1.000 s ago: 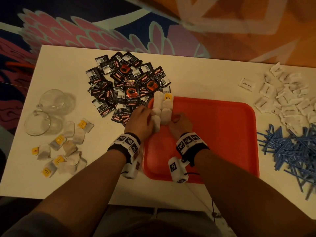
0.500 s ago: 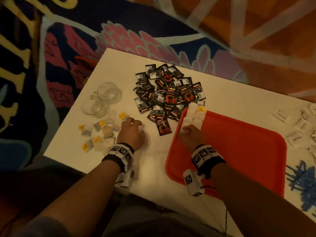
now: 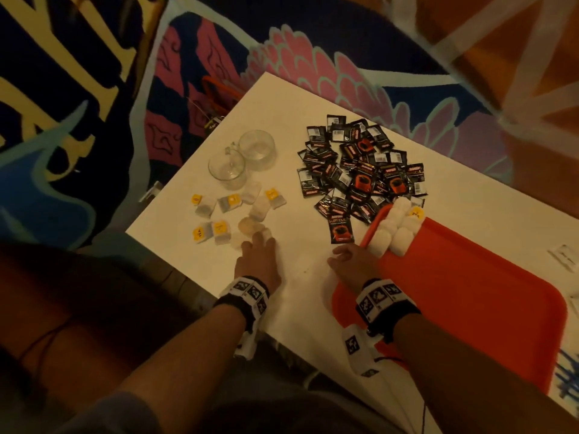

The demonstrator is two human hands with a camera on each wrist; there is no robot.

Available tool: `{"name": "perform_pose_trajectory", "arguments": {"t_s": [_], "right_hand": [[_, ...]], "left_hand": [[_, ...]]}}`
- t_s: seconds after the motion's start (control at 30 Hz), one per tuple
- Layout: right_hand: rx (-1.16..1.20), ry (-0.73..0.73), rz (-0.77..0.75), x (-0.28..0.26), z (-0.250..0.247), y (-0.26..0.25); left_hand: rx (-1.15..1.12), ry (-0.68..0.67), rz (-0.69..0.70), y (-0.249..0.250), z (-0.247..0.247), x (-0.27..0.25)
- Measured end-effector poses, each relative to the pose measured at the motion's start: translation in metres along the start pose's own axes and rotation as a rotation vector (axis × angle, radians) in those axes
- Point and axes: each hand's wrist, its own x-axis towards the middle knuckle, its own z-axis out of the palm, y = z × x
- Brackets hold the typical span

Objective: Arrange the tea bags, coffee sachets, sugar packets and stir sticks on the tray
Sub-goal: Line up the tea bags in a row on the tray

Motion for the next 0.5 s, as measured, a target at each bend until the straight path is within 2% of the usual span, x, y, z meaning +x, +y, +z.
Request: {"name": "perform_pose_trajectory", "arguments": {"t_s": [0.13,0.23,0.33,0.5], "right_hand": [[0.029,0.024,-0.016,-0.005,0.004,0.008],[0.033,0.031,-0.022,-0.009,0.004,0.012],[0.039,0.037,-0.022,-0.013,0.004,0.015],[0.061,0.046,-0.024,-0.017,0.007,0.019]], "left_hand": [[-0.018,0.104,-0.021,-0.002,-0.002,0.000],[-0.002,0.057,-0.034,-0.014,-0.008,0.009],[0.014,0.011,0.024,-0.018,-0.006,0.015],[-0.007,0.019,0.146,-0.014,0.012,0.019]]}}
